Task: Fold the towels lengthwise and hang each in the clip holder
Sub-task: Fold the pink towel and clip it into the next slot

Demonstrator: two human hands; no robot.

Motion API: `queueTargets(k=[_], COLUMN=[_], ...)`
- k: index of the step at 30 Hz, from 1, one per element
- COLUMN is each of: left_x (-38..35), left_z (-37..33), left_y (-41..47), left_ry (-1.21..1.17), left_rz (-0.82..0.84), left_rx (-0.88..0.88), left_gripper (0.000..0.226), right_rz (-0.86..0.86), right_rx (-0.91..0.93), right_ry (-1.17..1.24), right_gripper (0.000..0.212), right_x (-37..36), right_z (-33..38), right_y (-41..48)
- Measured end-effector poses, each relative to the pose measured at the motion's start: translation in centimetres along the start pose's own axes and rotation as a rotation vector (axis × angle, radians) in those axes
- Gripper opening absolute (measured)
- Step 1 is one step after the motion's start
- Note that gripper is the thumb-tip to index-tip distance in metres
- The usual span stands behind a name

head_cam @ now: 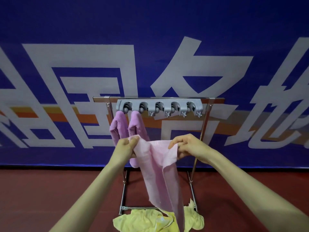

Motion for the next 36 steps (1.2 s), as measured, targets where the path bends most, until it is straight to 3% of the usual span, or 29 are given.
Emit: queueTargets(k=[7,15,22,26,33,36], left_x=[-3.0,-3.7,-2.9,-2.1,-2.8,-3.0], left_z=[-1.3,-1.9,-2.1,-1.5,-2.2,-2.7], left_y=[-0.6,-0.3,0.4,1.0,1.1,1.3], left_ry=[-0.027,-0.033,-0.021,-0.173,-0.226,-0.313], left_rz=[0.094,0.196,0.119,0.082,0.116,0.140], left_rx=[-0.084,-0.113,-0.061,-0.010,-0.098,-0.094], left_gripper=[0.033,0.034,0.037,0.040,0.055,0.050], right_rz=[-0.122,-0.138,-0.009,0.022,0.161,0.192], right_rx=[0.078,0.160,0.279,0.322,0.318,0.316], right_ry=[-0.082,-0.066,0.005,0.044,0.051,0.080], right_gripper=[0.007,0.015,0.014,0.009,0.011,0.012], right_x=[-0.9,-2.1,-3.5,-3.7,-3.6,-3.6], right_z=[-0.3,0.9,3.7,4.7,5.0,5.1], right_y=[1.0,2.4,3.1,3.3,3.5,3.5])
Point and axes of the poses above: each hand's wrist, its own y-axis towards the middle knuckle, its own x-axis out of the back of the hand, z = x × y, the point moved 3 cm from there along y, towards the middle knuckle, and after that the axes turned 12 degrees about z, right-handed, at the moved point
